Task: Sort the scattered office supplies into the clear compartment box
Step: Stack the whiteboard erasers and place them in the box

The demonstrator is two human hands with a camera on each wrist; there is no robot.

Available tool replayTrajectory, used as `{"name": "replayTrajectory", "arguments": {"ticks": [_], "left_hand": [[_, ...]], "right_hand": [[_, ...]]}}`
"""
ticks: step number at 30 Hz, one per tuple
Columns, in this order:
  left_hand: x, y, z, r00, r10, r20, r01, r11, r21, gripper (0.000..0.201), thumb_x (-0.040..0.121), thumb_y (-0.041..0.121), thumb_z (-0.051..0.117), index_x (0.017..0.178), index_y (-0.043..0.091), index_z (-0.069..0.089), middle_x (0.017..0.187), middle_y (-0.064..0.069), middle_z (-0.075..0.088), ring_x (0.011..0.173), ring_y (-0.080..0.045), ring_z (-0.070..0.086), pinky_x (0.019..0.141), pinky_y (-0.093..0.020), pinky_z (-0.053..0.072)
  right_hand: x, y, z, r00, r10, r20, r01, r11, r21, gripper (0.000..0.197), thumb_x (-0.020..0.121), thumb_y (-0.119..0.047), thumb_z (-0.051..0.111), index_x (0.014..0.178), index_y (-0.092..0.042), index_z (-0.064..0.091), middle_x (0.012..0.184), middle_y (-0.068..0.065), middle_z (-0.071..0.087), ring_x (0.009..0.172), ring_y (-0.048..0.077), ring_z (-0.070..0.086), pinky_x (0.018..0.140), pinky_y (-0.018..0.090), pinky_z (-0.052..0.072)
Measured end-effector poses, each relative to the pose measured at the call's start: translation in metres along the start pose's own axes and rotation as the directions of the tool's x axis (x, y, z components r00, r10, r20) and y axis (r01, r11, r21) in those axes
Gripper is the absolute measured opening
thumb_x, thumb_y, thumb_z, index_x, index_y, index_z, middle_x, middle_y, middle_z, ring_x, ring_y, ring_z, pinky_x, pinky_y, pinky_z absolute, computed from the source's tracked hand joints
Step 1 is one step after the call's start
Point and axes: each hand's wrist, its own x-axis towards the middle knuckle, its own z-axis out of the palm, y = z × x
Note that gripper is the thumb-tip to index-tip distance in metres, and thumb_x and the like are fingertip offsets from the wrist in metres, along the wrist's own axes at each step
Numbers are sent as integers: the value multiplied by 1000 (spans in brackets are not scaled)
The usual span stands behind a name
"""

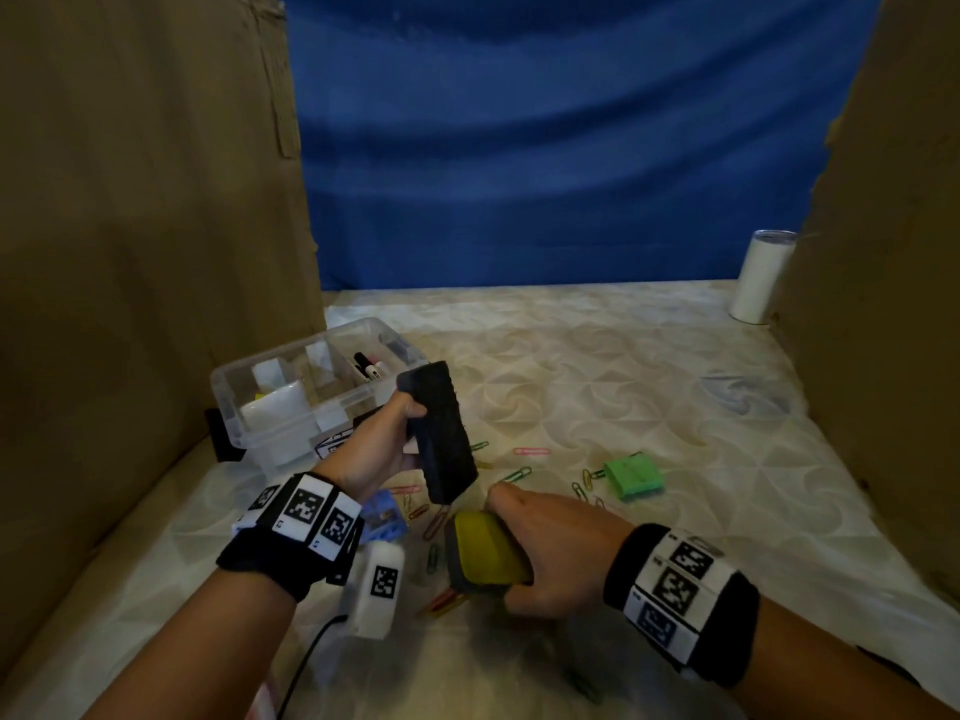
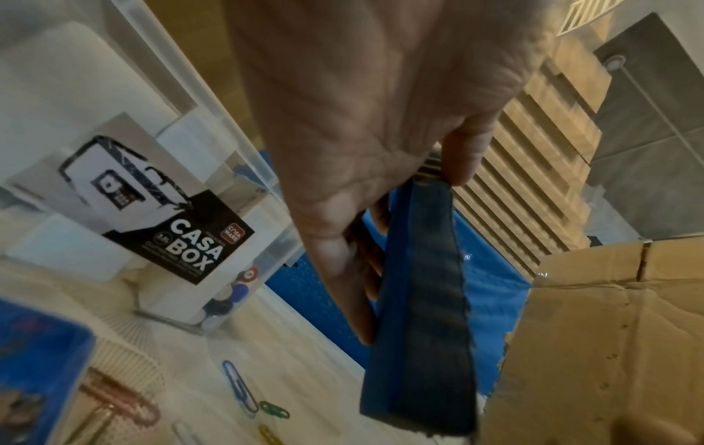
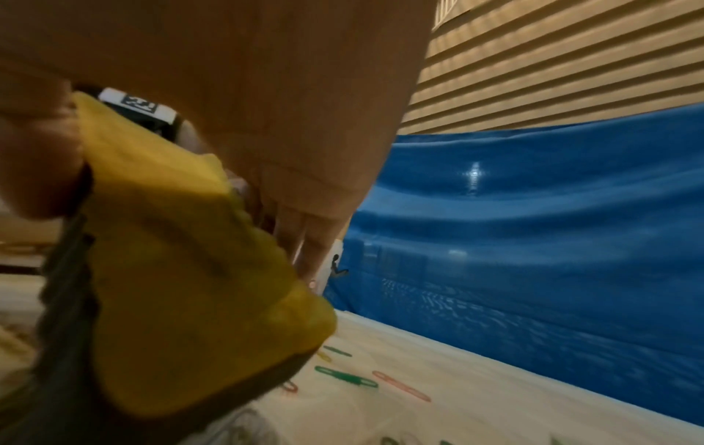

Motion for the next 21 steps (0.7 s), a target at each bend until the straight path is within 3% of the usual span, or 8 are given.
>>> {"name": "replayTrajectory", "arguments": {"ticks": [2, 4, 7, 11, 14, 18, 20, 21], "left_hand": [[-1, -1, -1, 1000, 1, 2, -1, 1000, 21, 63, 73, 28, 43, 135, 16, 42, 133, -13, 52, 125, -28, 47, 86, -40, 50], [-2, -3, -1, 1000, -5, 2, 5, 1000, 30, 62, 73, 28, 44, 134, 16, 42, 132, -14, 52, 124, -29, 48, 87, -40, 50], [-4, -8, -1, 1000, -3, 0, 3, 1000, 11, 62, 71, 26, 46, 132, 15, 43, 127, -15, 54, 119, -28, 50, 84, -36, 48], [-7, -12, 3, 999, 33, -6, -33, 998, 47, 62, 71, 27, 45, 132, 20, 42, 122, -7, 57, 112, -23, 53, 85, -34, 44], [-8, -14, 6, 999, 40, -17, -40, 998, 39, 60, 73, 28, 44, 133, 23, 41, 124, -5, 56, 115, -23, 52, 88, -35, 42], [-7, -16, 20, 1000, 8, -17, -8, 1000, 20, 28, 93, 18, 35, 118, 25, 48, 116, -7, 58, 113, -26, 51, 91, -37, 42], [-5, -19, 27, 999, -4, -36, 4, 1000, -1, 32, 95, 17, 31, 122, 18, 49, 118, -12, 57, 113, -27, 50, 89, -36, 42], [-6, -20, 29, 999, -5, -32, 4, 1000, -6, 34, 95, 20, 33, 125, 16, 49, 122, -14, 57, 117, -28, 50, 95, -39, 42]], "right_hand": [[0, 8, -3, 997, 33, -77, -30, 999, 41, 55, 70, -49, 68, 106, -25, 35, 98, -4, 47, 82, 17, 52, 67, 33, 45], [1, 14, -11, 983, 83, -164, -47, 977, 210, 52, 72, -47, 66, 110, -24, 40, 102, -5, 44, 88, 14, 50, 73, 32, 46], [4, 26, -17, 956, 182, -230, -41, 859, 511, 63, 73, -43, 60, 131, -27, 40, 116, -4, 47, 102, 14, 53, 89, 31, 49], [5, 35, -15, 925, 273, -265, 77, 548, 833, 48, 86, -26, 53, 131, -38, 42, 113, -1, 60, 99, 14, 60, 86, 28, 51], [9, 38, -11, 877, 424, -226, 127, 250, 960, 33, 86, -24, 45, 117, -27, 59, 103, 7, 66, 91, 19, 65, 76, 33, 56], [24, 34, 4, 833, 538, -131, 106, 76, 991, 30, 90, -14, 39, 106, -14, 64, 111, 23, 64, 103, 37, 62, 93, 55, 49], [31, 24, 7, 849, 522, -87, 118, -26, 993, 32, 93, -1, 31, 104, -7, 61, 103, 21, 64, 92, 31, 62, 85, 47, 51], [33, 20, 6, 859, 506, -80, 127, -59, 990, 34, 93, 3, 29, 106, -5, 59, 101, 19, 64, 90, 28, 62, 83, 44, 50]]}}
